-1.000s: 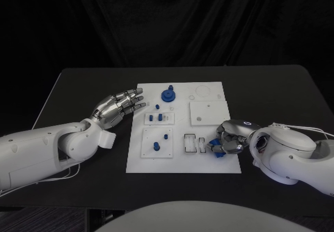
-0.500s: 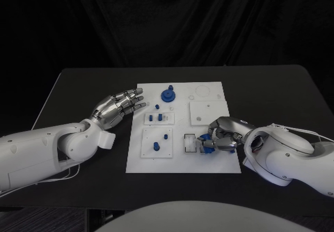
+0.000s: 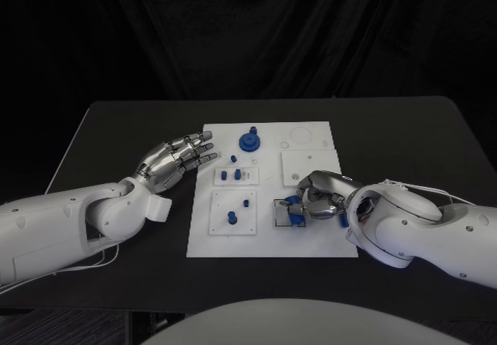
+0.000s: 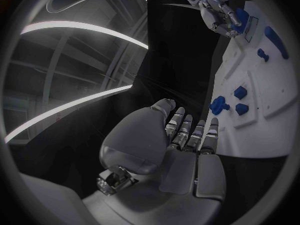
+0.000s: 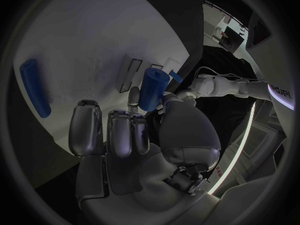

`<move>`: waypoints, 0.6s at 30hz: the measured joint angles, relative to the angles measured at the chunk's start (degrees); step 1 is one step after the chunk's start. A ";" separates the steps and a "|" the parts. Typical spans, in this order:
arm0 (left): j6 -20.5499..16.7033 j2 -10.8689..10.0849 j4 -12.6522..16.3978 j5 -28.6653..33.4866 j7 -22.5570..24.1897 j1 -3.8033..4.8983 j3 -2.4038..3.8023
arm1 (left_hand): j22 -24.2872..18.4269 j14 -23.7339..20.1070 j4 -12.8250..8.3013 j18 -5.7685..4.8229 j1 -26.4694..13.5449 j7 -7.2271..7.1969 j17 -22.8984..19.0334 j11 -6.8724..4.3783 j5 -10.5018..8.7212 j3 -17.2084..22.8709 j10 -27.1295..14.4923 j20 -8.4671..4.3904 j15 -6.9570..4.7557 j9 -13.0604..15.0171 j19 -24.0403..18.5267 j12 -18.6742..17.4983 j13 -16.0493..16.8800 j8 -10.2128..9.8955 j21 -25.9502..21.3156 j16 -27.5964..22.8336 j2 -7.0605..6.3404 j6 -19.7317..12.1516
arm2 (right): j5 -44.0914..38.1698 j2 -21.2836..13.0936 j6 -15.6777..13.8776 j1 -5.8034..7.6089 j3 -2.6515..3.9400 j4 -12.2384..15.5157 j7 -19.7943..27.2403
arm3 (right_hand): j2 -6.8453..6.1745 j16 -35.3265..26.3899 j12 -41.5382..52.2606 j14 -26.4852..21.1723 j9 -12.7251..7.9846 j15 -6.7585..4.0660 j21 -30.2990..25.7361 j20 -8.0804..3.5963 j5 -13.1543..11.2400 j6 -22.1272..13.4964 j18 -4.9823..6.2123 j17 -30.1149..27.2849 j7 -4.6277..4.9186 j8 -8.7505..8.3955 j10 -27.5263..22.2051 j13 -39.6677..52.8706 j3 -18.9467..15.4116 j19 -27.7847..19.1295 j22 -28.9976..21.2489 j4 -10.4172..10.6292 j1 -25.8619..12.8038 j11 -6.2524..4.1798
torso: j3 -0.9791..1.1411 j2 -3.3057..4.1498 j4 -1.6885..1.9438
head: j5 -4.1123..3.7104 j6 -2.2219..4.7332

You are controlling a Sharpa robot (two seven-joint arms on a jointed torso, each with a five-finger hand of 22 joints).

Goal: Assemble the parts on the task board

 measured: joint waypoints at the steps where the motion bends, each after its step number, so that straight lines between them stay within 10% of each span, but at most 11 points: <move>1: 0.02 0.01 -0.04 0.00 0.00 -0.01 0.00 | 0.00 0.00 0.00 0.01 0.00 0.00 0.00 0.00 0.00 0.00 0.00 0.00 0.00 0.00 0.00 0.00 0.00 0.00 0.00 0.00 0.00 0.00 | -0.02 0.17 0.04 0.00 0.00 -0.17 -0.02 | 0.12 0.00 0.00 0.00 0.07 0.00 0.00 0.00 -0.35 0.00 0.00 0.00 0.00 -0.17 0.00 0.01 0.00 0.00 0.00 0.00 -0.44 0.00 | 0.00 0.00 0.00 | 0.00 0.00; 9: 0.21 0.32 -0.37 0.01 -0.07 -0.10 0.00 | 0.13 0.00 0.00 0.01 0.00 0.00 0.00 0.00 0.00 0.32 0.00 0.00 0.00 -0.01 0.00 0.00 0.00 0.00 0.00 -0.03 0.00 0.00 | -0.10 1.22 0.72 -0.01 0.00 -1.03 -0.28 | 1.36 0.00 0.00 0.00 0.68 0.00 0.00 0.00 -5.79 1.69 0.00 0.00 -1.33 -0.71 0.00 0.02 -2.14 0.00 0.00 0.19 -5.08 -0.01 | -0.06 0.02 0.08 | -0.18 0.00; 18: 0.34 0.39 -0.63 0.01 -0.19 -0.28 0.00 | 0.12 0.00 0.00 0.01 0.00 0.00 -0.01 -0.01 0.00 0.31 0.00 0.00 0.00 -0.01 0.00 -0.01 -0.01 0.00 0.00 -0.03 0.00 0.00 | -0.13 1.47 1.80 -0.01 0.00 -1.27 -0.31 | 2.63 -0.23 0.00 0.00 1.38 0.00 -0.21 0.00 -13.87 1.91 0.00 -0.01 -0.72 -1.49 0.00 0.02 -7.28 0.00 0.00 0.26 -13.80 0.00 | 0.01 -0.04 -0.08 | 0.11 0.00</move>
